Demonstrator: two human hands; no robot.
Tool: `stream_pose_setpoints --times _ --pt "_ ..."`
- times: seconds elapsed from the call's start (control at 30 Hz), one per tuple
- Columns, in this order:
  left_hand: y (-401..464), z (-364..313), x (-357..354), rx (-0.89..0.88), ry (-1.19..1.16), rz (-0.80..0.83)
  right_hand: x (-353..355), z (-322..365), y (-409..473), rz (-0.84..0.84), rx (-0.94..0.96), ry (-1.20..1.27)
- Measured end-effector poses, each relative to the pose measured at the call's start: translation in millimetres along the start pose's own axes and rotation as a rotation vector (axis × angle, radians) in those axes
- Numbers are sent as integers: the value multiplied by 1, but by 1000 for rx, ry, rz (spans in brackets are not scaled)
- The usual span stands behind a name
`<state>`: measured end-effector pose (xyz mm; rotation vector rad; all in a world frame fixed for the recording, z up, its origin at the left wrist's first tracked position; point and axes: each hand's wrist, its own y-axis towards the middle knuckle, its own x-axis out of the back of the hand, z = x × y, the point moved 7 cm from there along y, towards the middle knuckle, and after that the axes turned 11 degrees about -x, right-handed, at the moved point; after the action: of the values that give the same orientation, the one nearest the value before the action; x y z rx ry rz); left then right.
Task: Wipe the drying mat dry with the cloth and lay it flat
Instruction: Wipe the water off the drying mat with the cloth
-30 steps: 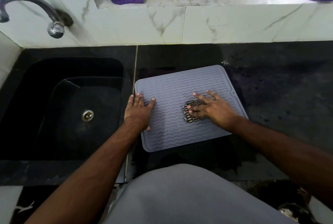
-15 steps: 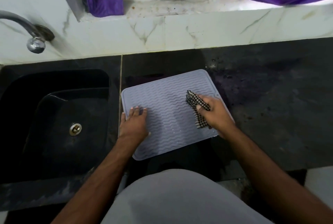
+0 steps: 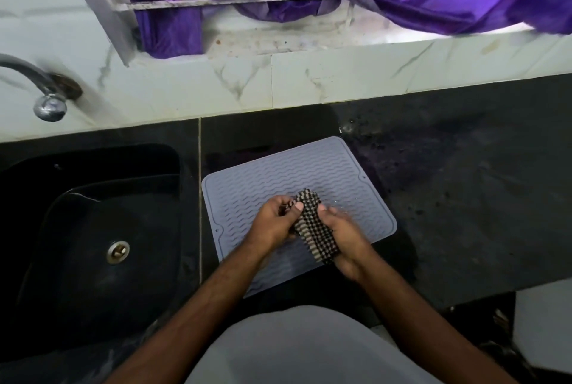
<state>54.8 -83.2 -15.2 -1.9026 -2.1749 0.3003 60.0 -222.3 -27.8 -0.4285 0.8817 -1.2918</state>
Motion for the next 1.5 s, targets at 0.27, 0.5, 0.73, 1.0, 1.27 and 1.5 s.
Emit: stream_pose_setpoints --times 0.27,0.5,0.73,1.0,1.27,1.5 --pt "-6 -17 3 -61 -176 -9 -10 32 -34 -366 738 -1027" --pt "-10 -15 -3 -20 -377 46 -15 16 -27 -124 601 -625" --pt "-9 -18 -1 -9 -441 54 -11 11 -21 -19 440 -270" --pt "-2 -29 -6 149 -668 62 -6 -11 -10 277 -97 77" --pt "19 -18 23 9 -240 -108 11 16 -12 94 74 -55" --pt "29 -3 20 -308 787 283 77 88 -26 -621 429 -527"
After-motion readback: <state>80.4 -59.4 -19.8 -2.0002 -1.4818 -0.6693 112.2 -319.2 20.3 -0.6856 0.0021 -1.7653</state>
